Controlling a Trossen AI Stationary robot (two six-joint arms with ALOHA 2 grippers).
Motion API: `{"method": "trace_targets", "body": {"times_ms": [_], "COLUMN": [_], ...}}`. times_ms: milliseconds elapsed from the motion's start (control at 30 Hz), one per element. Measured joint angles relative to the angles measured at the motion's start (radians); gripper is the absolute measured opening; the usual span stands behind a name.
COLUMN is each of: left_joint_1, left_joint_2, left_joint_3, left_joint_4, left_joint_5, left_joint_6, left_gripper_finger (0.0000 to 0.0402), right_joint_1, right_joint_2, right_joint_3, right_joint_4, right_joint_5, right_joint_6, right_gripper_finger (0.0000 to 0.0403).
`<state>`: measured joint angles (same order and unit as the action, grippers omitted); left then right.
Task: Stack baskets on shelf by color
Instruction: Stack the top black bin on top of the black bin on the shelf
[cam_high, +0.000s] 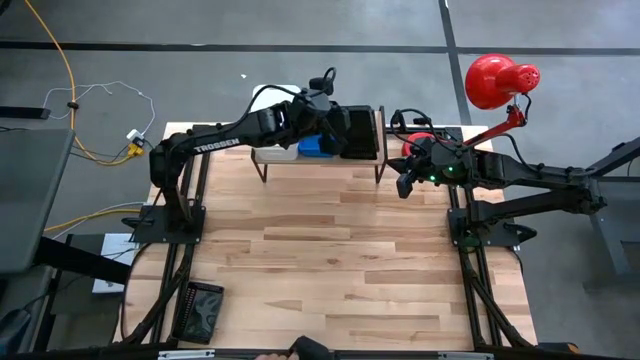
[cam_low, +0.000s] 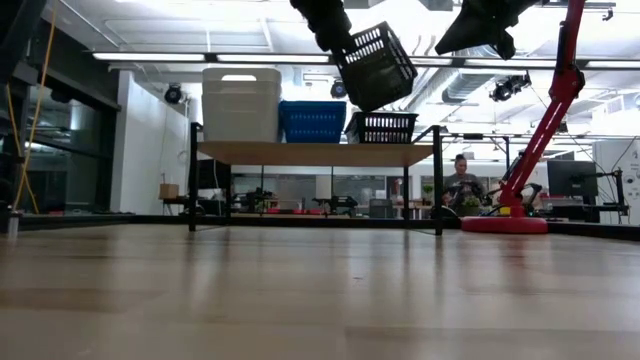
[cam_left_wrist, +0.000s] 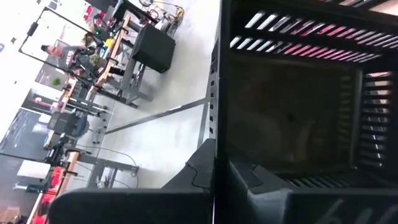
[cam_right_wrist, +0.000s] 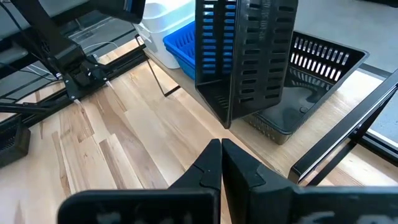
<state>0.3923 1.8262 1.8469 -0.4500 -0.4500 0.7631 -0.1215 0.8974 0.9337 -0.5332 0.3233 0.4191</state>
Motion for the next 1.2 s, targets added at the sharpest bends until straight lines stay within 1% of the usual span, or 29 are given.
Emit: {"method": "trace_targets", "body": {"times_ms": [133, 300, 767, 933, 1000, 1067, 1133, 1200], "left_joint_1": [0.0, 0.0, -0.001, -0.009, -0.013, -0.022, -0.028, -0.035], "left_joint_2": [0.022, 0.042, 0.042, 0.015, -0.014, -0.047, -0.094, -0.149], "left_joint_3": [0.001, 0.001, 0.001, 0.033, 0.065, 0.102, 0.121, 0.125], "left_joint_4": [0.002, 0.0, 0.003, -0.027, -0.081, -0.145, -0.21, -0.231], "left_joint_5": [-0.002, -0.008, -0.018, -0.03, -0.006, 0.046, 0.141, 0.259], "left_joint_6": [0.0, 0.0, -0.003, -0.08, -0.126, -0.17, -0.236, -0.332], "left_gripper_finger": [0.0002, 0.0018, 0.0085, 0.0112, 0.0119, 0.0122, 0.0119, 0.0105], "right_joint_1": [0.0, 0.0, 0.0, 0.0, 0.0, -0.001, 0.0, 0.0], "right_joint_2": [0.0, 0.0, 0.0, 0.001, 0.01, 0.029, 0.065, 0.115], "right_joint_3": [0.0, 0.0, 0.0, 0.0, 0.0, 0.001, 0.002, 0.002], "right_joint_4": [0.0, 0.0, 0.0, 0.039, 0.076, 0.121, 0.163, 0.183], "right_joint_5": [0.0, 0.0, 0.0, 0.028, 0.022, -0.028, -0.101, -0.159], "right_joint_6": [0.0, 0.01, 0.0, -0.001, -0.011, -0.034, -0.036, -0.048], "right_gripper_finger": [0.0, 0.0, 0.0, 0.0, 0.0, 0.0, 0.0, 0.0]}}
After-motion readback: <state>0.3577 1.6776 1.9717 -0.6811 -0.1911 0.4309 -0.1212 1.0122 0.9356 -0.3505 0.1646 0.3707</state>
